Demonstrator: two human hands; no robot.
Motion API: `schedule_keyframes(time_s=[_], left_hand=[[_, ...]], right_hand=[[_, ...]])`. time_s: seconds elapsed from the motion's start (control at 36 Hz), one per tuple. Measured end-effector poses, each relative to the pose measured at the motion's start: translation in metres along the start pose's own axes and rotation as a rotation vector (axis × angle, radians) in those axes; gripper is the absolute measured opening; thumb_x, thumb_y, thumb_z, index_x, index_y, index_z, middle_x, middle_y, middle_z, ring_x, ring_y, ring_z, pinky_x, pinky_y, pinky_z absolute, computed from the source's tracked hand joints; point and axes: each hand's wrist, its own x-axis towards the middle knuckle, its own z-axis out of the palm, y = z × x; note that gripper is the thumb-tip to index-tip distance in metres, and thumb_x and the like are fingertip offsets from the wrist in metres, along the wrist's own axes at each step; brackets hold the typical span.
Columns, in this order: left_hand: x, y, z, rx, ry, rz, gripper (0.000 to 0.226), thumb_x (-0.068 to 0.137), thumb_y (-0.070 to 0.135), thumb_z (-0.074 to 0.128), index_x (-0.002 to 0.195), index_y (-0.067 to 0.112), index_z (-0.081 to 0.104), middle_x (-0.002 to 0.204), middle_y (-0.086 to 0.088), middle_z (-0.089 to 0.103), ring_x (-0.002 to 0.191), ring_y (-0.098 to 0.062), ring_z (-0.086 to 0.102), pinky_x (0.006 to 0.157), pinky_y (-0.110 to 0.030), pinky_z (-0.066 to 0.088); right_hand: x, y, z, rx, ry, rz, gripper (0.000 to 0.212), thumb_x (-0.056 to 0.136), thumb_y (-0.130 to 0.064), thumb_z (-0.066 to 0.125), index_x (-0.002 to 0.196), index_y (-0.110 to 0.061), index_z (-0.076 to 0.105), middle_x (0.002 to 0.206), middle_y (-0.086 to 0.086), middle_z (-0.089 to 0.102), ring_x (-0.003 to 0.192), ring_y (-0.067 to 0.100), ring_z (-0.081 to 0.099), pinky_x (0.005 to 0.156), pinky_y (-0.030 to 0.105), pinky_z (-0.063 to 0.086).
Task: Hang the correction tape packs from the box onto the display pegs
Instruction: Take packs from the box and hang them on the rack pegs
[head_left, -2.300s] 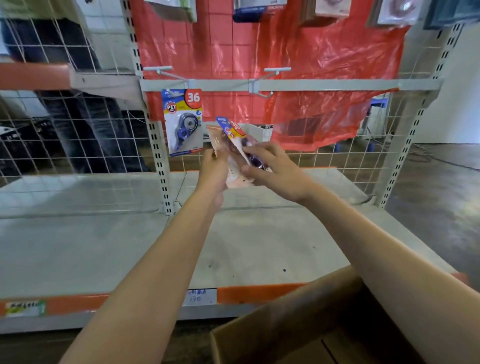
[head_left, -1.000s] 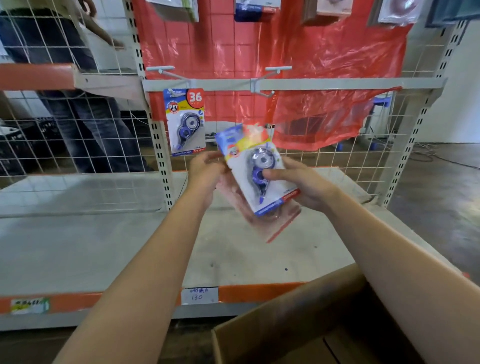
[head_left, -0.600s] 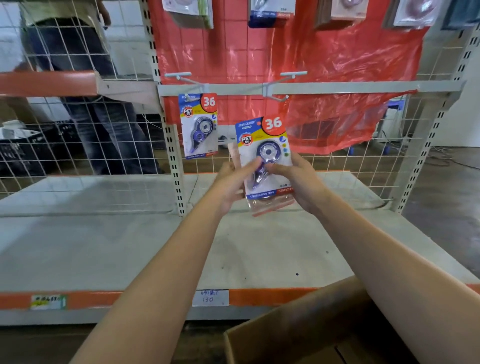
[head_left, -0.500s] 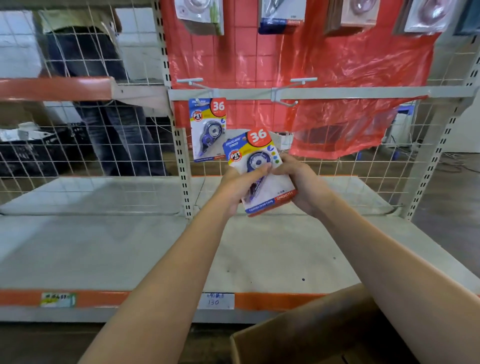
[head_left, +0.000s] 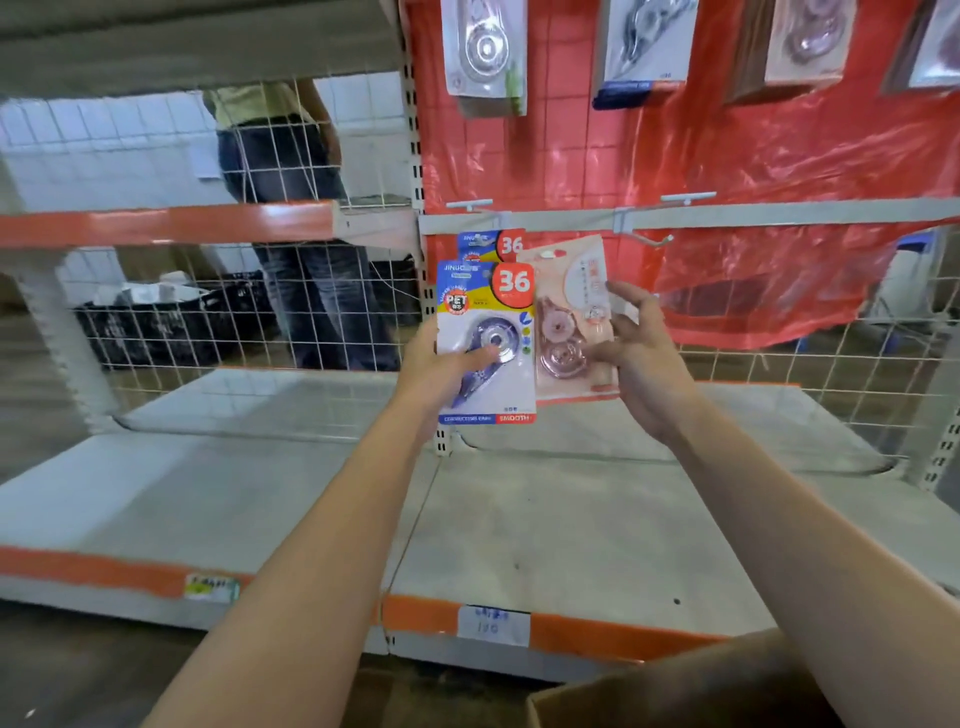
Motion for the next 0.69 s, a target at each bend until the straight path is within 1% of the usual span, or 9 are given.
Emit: schedule_keyframes(time_s=[0.06,0.08,0.14,0.19,0.25,0.42,0.5,0.58,0.69], left_hand=[[0.001,0.003,-0.006,-0.028,0.041,0.046,0.033,0.076,-0.002,0.075,0.094,0.022,0.06,0.091,0.006,0.068,0.079,-0.009,0.065,0.071,-0.026,0.055],[0.001,0.005,-0.007,-0.05,0.066,0.056,0.031,0.077,-0.001,0.075,0.092,0.022,0.06,0.089,0.006,0.068,0.076,-0.006,0.065,0.067,-0.023,0.055],[0.002,0.007,-0.006,-0.082,0.126,0.058,0.027,0.078,0.004,0.075,0.092,0.02,0.058,0.088,0.004,0.067,0.072,-0.006,0.064,0.063,-0.021,0.053],[0.004,0.007,-0.004,-0.108,0.179,0.047,0.03,0.078,0.008,0.077,0.097,0.015,0.055,0.092,-0.002,0.067,0.074,-0.011,0.065,0.064,-0.025,0.054],[0.008,0.007,-0.001,-0.129,0.205,0.036,0.031,0.078,0.009,0.077,0.099,0.015,0.054,0.096,-0.004,0.067,0.078,-0.014,0.065,0.068,-0.031,0.054],[0.018,0.009,0.01,-0.093,0.188,0.065,0.032,0.077,0.006,0.077,0.1,0.016,0.058,0.101,-0.004,0.068,0.087,-0.019,0.065,0.077,-0.036,0.055],[0.026,0.013,0.013,-0.033,0.196,0.07,0.035,0.076,0.012,0.079,0.103,0.016,0.057,0.107,-0.004,0.067,0.09,-0.018,0.065,0.075,-0.035,0.054],[0.031,0.018,0.017,-0.018,0.202,0.047,0.036,0.077,0.013,0.079,0.104,0.014,0.054,0.098,0.003,0.064,0.086,-0.016,0.064,0.068,-0.029,0.053],[0.031,0.014,0.011,-0.001,0.213,0.029,0.035,0.078,0.012,0.078,0.104,0.015,0.053,0.098,0.003,0.063,0.085,-0.015,0.063,0.07,-0.029,0.054]], right_hand=[[0.001,-0.001,0.005,0.019,0.004,-0.003,0.071,0.08,0.024,0.046,0.128,-0.027,0.037,0.095,0.002,0.066,0.086,0.017,0.063,0.07,0.028,0.053],[0.002,-0.001,0.008,0.022,0.008,0.001,0.069,0.081,0.022,0.047,0.13,-0.026,0.037,0.094,0.002,0.067,0.086,0.018,0.063,0.074,0.03,0.053],[0.003,-0.003,0.012,0.018,0.023,0.017,0.057,0.083,0.018,0.05,0.129,-0.015,0.043,0.096,0.006,0.069,0.09,0.024,0.064,0.085,0.04,0.05],[0.002,-0.004,0.014,-0.002,0.024,0.02,0.038,0.084,0.015,0.051,0.116,-0.005,0.053,0.095,0.009,0.068,0.088,0.026,0.063,0.085,0.042,0.05],[0.002,-0.004,0.014,-0.003,0.028,0.027,0.026,0.086,0.013,0.053,0.104,-0.006,0.056,0.095,0.01,0.068,0.088,0.027,0.063,0.082,0.039,0.051],[0.004,0.001,0.008,-0.001,0.082,0.026,0.028,0.086,0.013,0.053,0.097,-0.013,0.056,0.095,0.009,0.066,0.094,0.028,0.06,0.084,0.038,0.048],[0.004,0.004,0.005,0.001,0.084,0.035,0.028,0.086,0.013,0.051,0.103,-0.008,0.055,0.098,0.009,0.066,0.095,0.028,0.061,0.09,0.041,0.049],[0.004,0.004,0.003,-0.007,0.104,0.048,0.029,0.087,0.013,0.05,0.11,-0.005,0.052,0.096,0.008,0.066,0.092,0.026,0.061,0.092,0.042,0.047],[0.004,0.003,-0.001,-0.029,0.121,0.066,0.026,0.088,0.013,0.049,0.104,-0.008,0.053,0.099,0.009,0.065,0.097,0.027,0.06,0.097,0.043,0.046]])
